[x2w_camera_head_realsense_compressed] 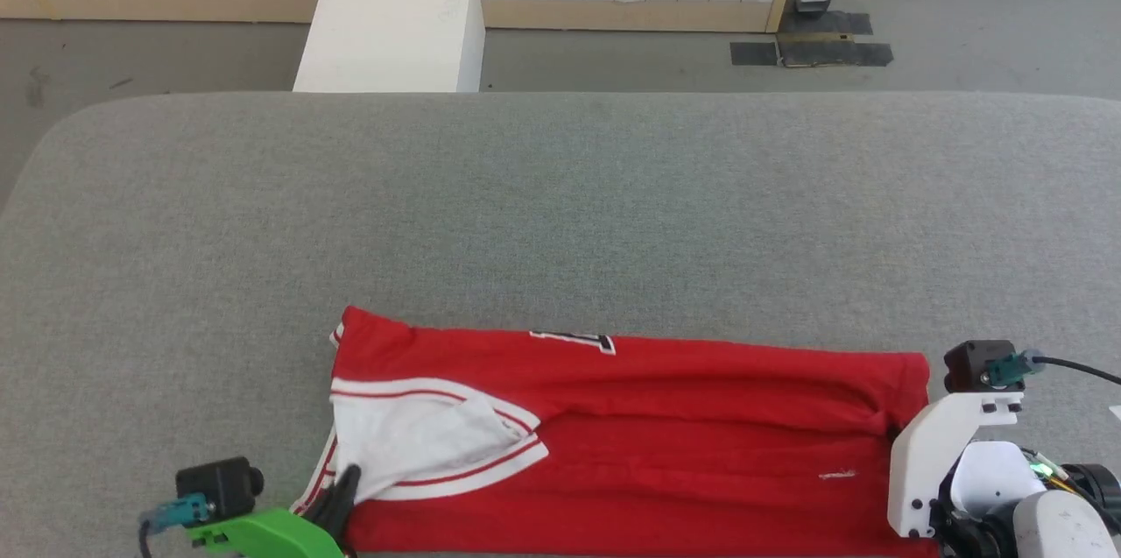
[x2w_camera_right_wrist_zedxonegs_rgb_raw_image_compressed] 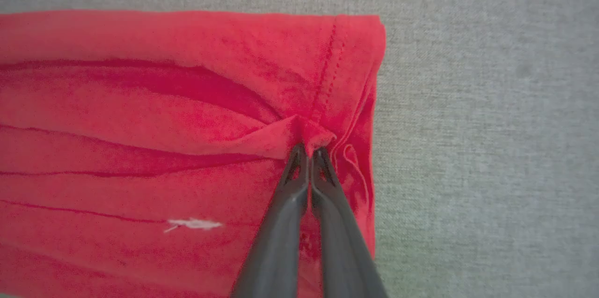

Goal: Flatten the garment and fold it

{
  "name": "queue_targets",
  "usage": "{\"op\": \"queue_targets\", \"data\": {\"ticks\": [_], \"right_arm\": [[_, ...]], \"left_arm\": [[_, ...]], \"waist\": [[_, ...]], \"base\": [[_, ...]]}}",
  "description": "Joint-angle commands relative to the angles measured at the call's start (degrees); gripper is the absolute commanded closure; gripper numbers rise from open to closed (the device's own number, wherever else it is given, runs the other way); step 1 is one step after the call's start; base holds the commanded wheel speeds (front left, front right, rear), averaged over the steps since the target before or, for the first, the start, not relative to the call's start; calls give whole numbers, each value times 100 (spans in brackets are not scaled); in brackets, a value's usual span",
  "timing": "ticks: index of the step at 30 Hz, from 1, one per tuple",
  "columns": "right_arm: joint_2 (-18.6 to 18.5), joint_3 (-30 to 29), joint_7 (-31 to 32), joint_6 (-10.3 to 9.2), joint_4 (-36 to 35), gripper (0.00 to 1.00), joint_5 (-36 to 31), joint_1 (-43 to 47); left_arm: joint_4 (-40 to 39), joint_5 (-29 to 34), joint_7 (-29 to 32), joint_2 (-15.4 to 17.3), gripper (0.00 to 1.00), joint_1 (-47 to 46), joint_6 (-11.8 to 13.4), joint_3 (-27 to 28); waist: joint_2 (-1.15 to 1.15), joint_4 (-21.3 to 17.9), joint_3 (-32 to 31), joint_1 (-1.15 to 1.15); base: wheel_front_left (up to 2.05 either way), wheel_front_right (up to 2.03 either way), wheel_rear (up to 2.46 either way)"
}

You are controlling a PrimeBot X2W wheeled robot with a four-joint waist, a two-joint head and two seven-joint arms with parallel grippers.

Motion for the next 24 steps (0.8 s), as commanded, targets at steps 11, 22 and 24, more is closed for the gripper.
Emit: {"op": "queue_targets", "data": {"ticks": [11,22,24], "right_arm": [[-2,-110,-17,-9,-70,0,236,240],[-2,-149,-1771,-9,-539,0,908,717],[-2,-89,-2123,-9,-609,0,927,784]], "left_arm": [[484,46,-180,-179,0,-129,-4,-80],[360,777,-1445,-263,0,-480,89,18],[361,980,-1609,-282,0,-575,142,47]], "waist": [[0,58,12,1],[0,85,-207,1],[0,61,-247,1]], "base": [[0,0,0],[0,0,0],[0,0,0]]}}
